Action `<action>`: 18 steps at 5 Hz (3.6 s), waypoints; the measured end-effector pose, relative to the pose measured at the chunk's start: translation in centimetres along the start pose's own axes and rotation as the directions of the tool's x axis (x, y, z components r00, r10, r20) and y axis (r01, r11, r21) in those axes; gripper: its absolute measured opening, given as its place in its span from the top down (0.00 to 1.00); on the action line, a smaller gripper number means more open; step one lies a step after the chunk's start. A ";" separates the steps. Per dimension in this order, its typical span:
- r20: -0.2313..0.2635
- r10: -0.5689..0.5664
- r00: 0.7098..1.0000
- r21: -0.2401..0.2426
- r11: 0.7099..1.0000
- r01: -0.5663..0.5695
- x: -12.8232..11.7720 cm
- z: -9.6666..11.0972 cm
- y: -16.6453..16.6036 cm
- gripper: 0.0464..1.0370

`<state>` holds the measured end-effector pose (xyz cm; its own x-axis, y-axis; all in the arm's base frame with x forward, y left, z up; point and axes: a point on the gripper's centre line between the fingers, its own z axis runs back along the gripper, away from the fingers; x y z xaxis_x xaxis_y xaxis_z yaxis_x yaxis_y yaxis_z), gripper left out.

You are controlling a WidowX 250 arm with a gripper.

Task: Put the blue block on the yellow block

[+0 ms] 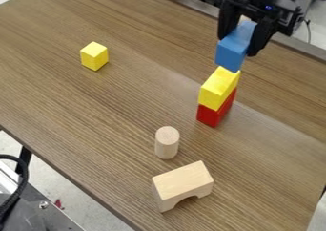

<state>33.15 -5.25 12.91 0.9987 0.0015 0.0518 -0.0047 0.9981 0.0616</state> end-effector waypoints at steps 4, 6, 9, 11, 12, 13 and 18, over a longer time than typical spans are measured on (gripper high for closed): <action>-0.008 0.153 0.988 -0.029 0.988 -0.154 -0.7 -2.1 0.1 0.47; -0.011 0.097 0.995 -0.038 0.994 -0.098 -0.8 -2.4 0.4 0.47; -0.017 0.087 0.996 -0.040 0.995 -0.087 -0.8 -2.5 1.0 0.47; 0.003 0.085 0.996 -0.052 0.995 -0.084 -0.5 -2.5 1.0 0.47; 0.023 0.082 0.996 -0.055 0.995 -0.081 -0.1 -2.3 0.9 0.47; 0.025 0.078 0.997 -0.050 0.996 -0.077 0.0 -2.3 0.9 0.47; -0.037 0.056 0.998 -0.061 0.996 -0.058 -0.5 -3.5 0.6 0.03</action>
<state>32.81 -4.43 9.41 0.9981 0.0592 0.0183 -0.0592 0.9982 -0.0022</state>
